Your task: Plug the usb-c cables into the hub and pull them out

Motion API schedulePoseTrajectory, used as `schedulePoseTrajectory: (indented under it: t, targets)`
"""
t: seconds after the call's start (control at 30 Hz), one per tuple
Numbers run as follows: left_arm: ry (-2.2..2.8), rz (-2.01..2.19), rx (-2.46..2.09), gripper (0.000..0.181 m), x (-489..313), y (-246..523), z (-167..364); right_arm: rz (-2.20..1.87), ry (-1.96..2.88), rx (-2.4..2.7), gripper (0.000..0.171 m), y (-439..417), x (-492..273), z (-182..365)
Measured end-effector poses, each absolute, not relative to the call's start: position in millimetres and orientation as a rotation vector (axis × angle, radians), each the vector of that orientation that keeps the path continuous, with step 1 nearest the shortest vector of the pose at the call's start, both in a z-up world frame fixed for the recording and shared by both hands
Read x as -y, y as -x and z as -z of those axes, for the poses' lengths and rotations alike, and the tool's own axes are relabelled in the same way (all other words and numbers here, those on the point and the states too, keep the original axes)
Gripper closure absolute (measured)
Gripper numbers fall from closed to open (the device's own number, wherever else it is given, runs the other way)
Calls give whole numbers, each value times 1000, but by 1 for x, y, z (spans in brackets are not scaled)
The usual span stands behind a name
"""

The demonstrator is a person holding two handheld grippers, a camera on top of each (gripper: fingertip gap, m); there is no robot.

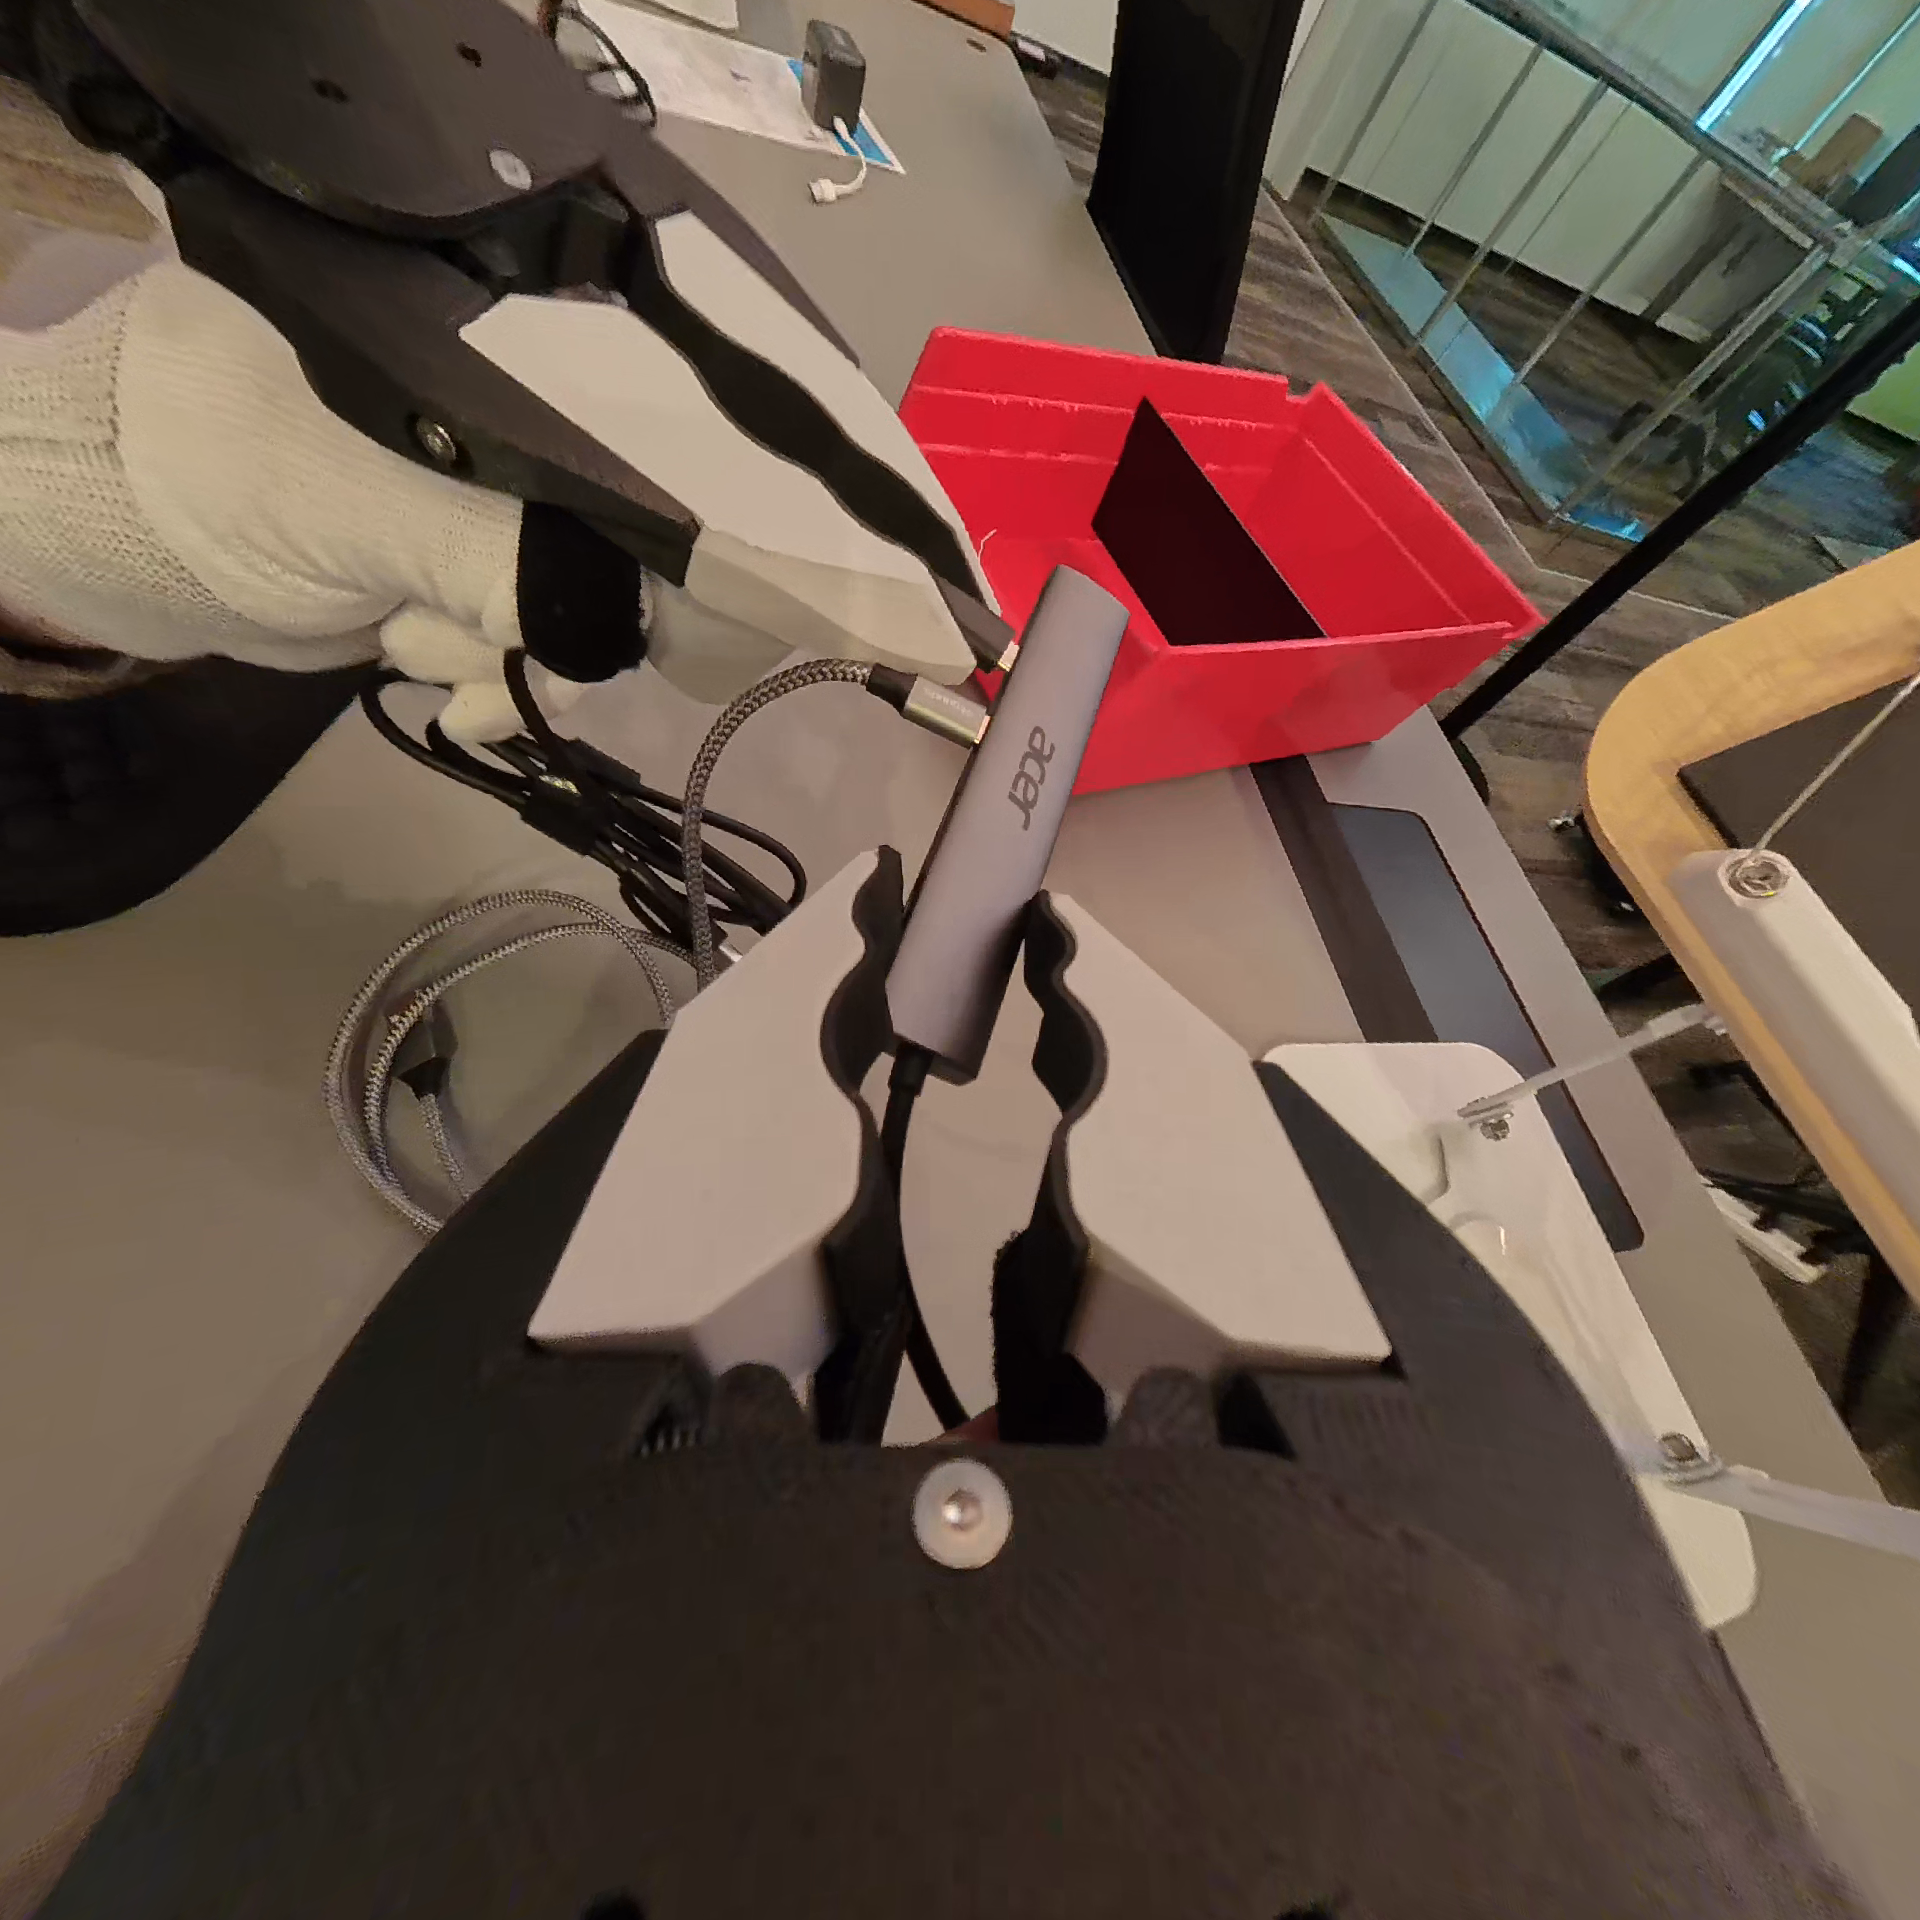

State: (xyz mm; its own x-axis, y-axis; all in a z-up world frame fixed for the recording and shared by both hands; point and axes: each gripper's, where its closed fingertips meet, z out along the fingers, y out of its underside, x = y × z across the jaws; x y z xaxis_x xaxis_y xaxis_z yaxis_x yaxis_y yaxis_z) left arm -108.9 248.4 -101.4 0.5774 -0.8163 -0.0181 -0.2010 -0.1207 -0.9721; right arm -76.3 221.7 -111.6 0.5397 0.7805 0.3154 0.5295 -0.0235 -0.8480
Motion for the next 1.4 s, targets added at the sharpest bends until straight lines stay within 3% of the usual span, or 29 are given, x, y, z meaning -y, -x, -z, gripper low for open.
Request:
schedulePoseTrajectory:
  t: [0.27, 0.9, 1.3, 1.37, 1.4]
  targets:
    - [1635, 798, -772, 168, -248, 106, 100, -329, 1677, 1074, 151, 75, -222, 109]
    - [1593, 602, -810, 168, -243, 110, 79, -201, 1599, 1044, 151, 76, -221, 93]
    - [1699, 650, -861, 168, -248, 103, 106, -187, 1541, 1133, 149, 76, -220, 83]
    - [1708, 696, -871, 168, -244, 91, 118, -415, 1429, 1130, 168, 101, -197, 63]
    - [1715, 711, -820, 168, -248, 92, 119, -276, 1422, 1156, 171, 104, -200, 65]
